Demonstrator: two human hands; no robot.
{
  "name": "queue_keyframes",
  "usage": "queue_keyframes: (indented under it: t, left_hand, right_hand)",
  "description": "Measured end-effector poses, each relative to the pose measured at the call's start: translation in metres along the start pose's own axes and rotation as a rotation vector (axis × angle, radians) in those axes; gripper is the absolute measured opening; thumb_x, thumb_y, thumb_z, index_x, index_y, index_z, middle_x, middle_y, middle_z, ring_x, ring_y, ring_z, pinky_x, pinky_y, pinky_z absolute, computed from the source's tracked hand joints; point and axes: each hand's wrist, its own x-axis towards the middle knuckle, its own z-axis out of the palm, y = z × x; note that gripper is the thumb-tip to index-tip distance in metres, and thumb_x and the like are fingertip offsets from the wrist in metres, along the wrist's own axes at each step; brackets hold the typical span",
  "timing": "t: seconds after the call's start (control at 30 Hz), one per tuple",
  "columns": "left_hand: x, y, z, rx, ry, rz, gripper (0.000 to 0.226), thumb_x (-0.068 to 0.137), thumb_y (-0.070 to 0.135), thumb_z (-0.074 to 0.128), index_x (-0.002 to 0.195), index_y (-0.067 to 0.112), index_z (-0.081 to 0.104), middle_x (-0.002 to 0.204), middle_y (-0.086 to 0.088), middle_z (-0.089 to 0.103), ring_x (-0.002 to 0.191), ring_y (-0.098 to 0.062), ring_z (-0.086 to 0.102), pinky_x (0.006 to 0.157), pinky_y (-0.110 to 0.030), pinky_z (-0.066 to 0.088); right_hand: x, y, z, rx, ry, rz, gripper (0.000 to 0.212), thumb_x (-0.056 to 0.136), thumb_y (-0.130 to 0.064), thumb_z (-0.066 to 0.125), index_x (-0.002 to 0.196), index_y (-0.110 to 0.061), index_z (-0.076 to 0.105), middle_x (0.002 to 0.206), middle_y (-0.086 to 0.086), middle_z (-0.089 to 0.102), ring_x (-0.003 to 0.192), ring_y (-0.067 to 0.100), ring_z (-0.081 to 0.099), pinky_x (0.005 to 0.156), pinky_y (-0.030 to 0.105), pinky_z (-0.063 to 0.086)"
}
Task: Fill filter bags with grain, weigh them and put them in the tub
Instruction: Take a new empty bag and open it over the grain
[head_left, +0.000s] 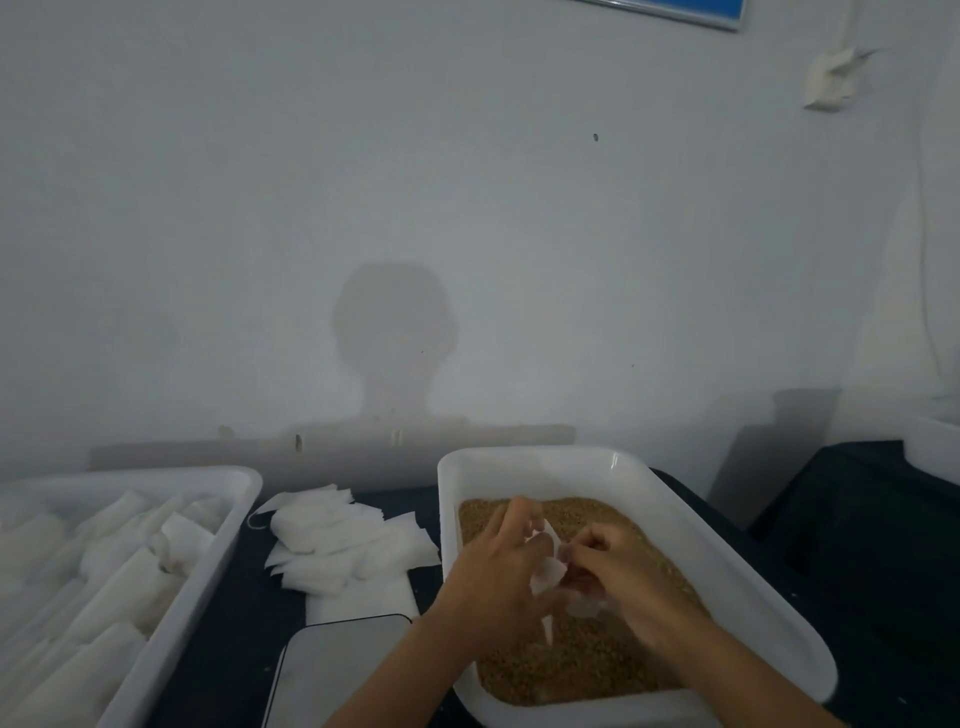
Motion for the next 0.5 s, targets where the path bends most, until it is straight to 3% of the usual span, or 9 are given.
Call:
queue_keyframes:
  t: [0.07, 0.2, 0.27, 0.33, 0.43, 0.5]
  left_hand:
    - [-0.004, -0.001, -0.004, 0.014, 0.115, 0.091, 0.016, 0.084, 0.031, 0.062, 0.082, 0.016, 0.061, 0.108, 0.001, 0.05, 0.095, -0.01, 0.047, 0.071, -0.016, 0.042]
    - [-0.01, -0.011, -0.015, 0.011, 0.158, 0.031, 0.014, 0.084, 0.028, 0.05, 0.08, 0.018, 0.058, 0.098, 0.005, 0.055, 0.086, -0.005, 0.043, 0.066, -0.013, 0.033]
    - [-0.013, -0.017, -0.018, 0.055, 0.152, 0.031, 0.01, 0.084, 0.026, 0.051, 0.081, 0.02, 0.058, 0.093, 0.008, 0.057, 0.083, -0.004, 0.045, 0.063, -0.011, 0.031]
    - [-0.015, -0.022, -0.018, 0.064, 0.131, 0.005, 0.007, 0.089, 0.022, 0.053, 0.088, 0.019, 0.059, 0.096, 0.008, 0.06, 0.086, -0.008, 0.05, 0.063, -0.012, 0.032]
    - [-0.016, -0.03, -0.016, 0.057, 0.119, -0.071, 0.017, 0.098, 0.027, 0.044, 0.104, 0.018, 0.057, 0.104, 0.006, 0.057, 0.095, -0.01, 0.047, 0.068, -0.015, 0.035]
    - [-0.015, -0.034, -0.016, 0.064, 0.12, -0.1, 0.019, 0.1, 0.029, 0.039, 0.108, 0.018, 0.053, 0.105, 0.006, 0.054, 0.097, -0.011, 0.045, 0.07, -0.016, 0.034]
  right_hand:
    - [0.001, 0.002, -0.006, -0.007, -0.013, 0.013, 0.015, 0.091, -0.018, 0.059, 0.085, -0.005, 0.062, 0.078, 0.008, 0.07, 0.071, 0.02, 0.069, 0.061, 0.027, 0.054]
    - [0.008, 0.018, -0.033, -0.852, -0.054, -0.079, 0.02, 0.089, -0.033, 0.06, 0.091, -0.019, 0.047, 0.087, -0.005, 0.054, 0.076, 0.008, 0.05, 0.064, 0.019, 0.039]
    - [0.01, 0.026, -0.036, -1.092, -0.168, -0.018, 0.025, 0.087, -0.04, 0.059, 0.095, -0.022, 0.044, 0.086, -0.008, 0.049, 0.079, 0.009, 0.048, 0.062, 0.019, 0.036]
    - [0.009, 0.028, -0.032, -1.19, -0.225, 0.046, 0.019, 0.092, -0.039, 0.052, 0.101, -0.022, 0.054, 0.088, -0.009, 0.053, 0.082, 0.009, 0.05, 0.061, 0.017, 0.036]
    - [0.01, 0.027, -0.03, -1.239, -0.235, 0.053, 0.022, 0.097, -0.035, 0.043, 0.088, -0.021, 0.058, 0.074, -0.011, 0.048, 0.079, 0.011, 0.053, 0.058, 0.016, 0.036]
    - [0.012, 0.018, -0.035, -1.227, -0.214, 0.038, 0.016, 0.097, -0.033, 0.045, 0.095, -0.02, 0.055, 0.084, -0.009, 0.052, 0.086, 0.012, 0.056, 0.066, 0.018, 0.04]
